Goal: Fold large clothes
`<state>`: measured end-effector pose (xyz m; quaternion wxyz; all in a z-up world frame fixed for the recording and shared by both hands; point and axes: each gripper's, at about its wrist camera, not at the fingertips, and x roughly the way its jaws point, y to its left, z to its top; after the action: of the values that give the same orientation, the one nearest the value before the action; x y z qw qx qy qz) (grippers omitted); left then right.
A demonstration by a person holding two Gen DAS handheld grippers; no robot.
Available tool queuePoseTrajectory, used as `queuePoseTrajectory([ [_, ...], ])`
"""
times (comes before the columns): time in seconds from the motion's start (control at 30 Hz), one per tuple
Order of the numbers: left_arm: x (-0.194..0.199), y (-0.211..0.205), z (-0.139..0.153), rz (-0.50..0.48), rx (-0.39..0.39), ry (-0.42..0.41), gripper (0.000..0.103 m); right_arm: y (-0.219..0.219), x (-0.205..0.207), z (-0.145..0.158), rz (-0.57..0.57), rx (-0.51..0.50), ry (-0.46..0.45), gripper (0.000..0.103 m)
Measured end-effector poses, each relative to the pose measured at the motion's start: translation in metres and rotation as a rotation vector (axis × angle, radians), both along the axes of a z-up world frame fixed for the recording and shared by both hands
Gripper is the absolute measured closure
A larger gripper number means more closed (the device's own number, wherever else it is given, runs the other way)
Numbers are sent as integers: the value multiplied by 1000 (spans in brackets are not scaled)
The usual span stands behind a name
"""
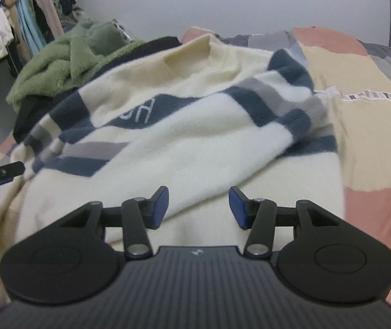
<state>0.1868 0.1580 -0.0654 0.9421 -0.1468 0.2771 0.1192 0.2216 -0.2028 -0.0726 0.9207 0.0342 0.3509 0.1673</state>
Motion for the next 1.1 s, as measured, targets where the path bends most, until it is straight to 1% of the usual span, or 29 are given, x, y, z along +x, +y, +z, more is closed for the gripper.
queuePoseTrajectory([
  [0.17, -5, 15, 0, 115, 34, 29, 40, -11, -27, 5, -30, 30, 4, 52],
  [0.2, -5, 20, 0, 135, 31, 36, 40, -13, -30, 6, -37, 28, 8, 46],
  [0.23, -5, 27, -1, 157, 20, 41, 40, -14, -34, 5, -43, 24, 9, 32],
  [0.3, -6, 41, -4, 201, -29, 45, 40, -16, -37, 5, -61, 14, 3, 21],
  [0.37, -7, 57, -9, 247, -90, 52, 40, -17, -36, 5, -58, 12, 4, 22],
  [0.43, -6, 66, -15, 277, -116, 66, 40, -17, -33, 4, -52, 28, 6, 22],
  [0.53, -3, 77, -28, 270, -205, 95, 40, -18, -29, 1, -66, 39, 9, 22],
  [0.57, -2, 79, -31, 280, -208, 106, 40, -19, -27, 0, -65, 45, 9, 22],
  [0.6, 0, 80, -33, 295, -195, 115, 40, -19, -26, -2, -63, 50, 9, 22],
  [0.67, 8, 83, -34, 309, -154, 163, 41, -22, -22, -8, -59, 62, 24, 22],
  [0.73, 15, 85, -35, 298, -123, 202, 41, -28, -18, -16, -71, 90, 73, 22],
  [0.77, 18, 85, -36, 302, -96, 232, 43, -31, -15, -19, -71, 110, 94, 22],
  [0.8, 20, 86, -38, 312, -62, 262, 48, -33, -14, -21, -74, 123, 104, 22],
  [0.83, 22, 87, -40, 322, -31, 284, 58, -35, -12, -22, -79, 136, 110, 22],
  [0.87, 23, 85, -42, 337, 9, 301, 64, -37, -10, -23, -85, 152, 115, 22],
  [0.9, 23, 83, -44, 335, 36, 306, 78, -38, -10, -23, -89, 167, 118, 22],
  [0.93, 23, 80, -43, 331, 58, 305, 94, -40, -10, -23, -97, 187, 124, 22],
  [1.0, 19, 74, -35, 345, 85, 265, 96, -44, -12, -23, -107, 222, 133, 22],
  [1.1, 13, 58, -4, 334, 154, 166, 97, -48, -16, -21, -129, 246, 138, 22],
])
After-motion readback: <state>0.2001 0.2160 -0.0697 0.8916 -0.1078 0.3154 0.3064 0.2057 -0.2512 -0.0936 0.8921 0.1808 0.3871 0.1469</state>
